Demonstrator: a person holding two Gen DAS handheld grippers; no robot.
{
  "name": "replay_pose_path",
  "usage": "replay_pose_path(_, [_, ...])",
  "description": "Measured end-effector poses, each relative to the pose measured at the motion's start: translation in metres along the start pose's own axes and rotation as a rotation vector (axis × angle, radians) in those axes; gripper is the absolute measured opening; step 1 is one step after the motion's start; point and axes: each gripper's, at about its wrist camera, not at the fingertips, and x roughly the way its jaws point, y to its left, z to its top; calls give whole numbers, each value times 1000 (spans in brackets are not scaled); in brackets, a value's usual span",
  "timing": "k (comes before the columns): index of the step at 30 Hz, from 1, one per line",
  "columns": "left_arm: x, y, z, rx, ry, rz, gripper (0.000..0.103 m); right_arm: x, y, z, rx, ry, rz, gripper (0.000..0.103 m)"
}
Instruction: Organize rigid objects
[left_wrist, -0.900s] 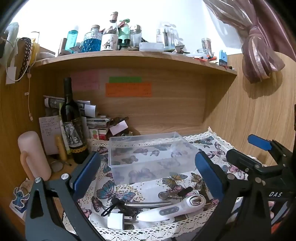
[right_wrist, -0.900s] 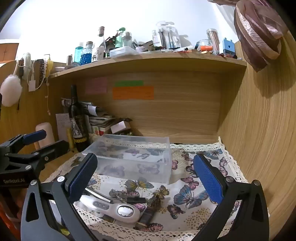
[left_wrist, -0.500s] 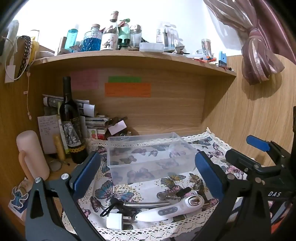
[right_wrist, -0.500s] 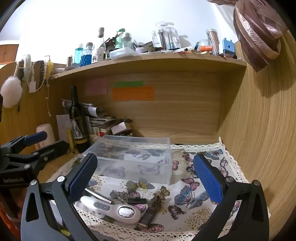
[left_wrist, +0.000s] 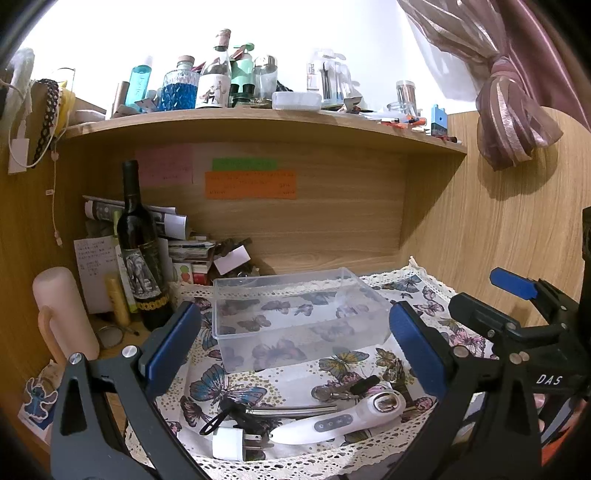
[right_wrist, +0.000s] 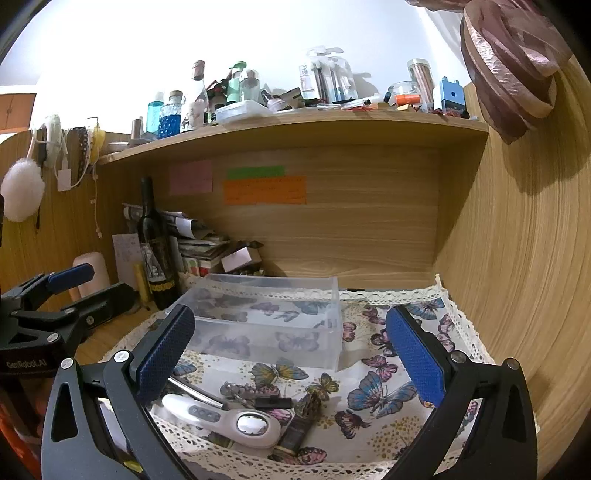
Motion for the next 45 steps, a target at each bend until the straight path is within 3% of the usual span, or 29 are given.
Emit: replay_pose_path(45, [-2,-1,2,-7,-11,5,103,-4,5,3,3,-12,8,103])
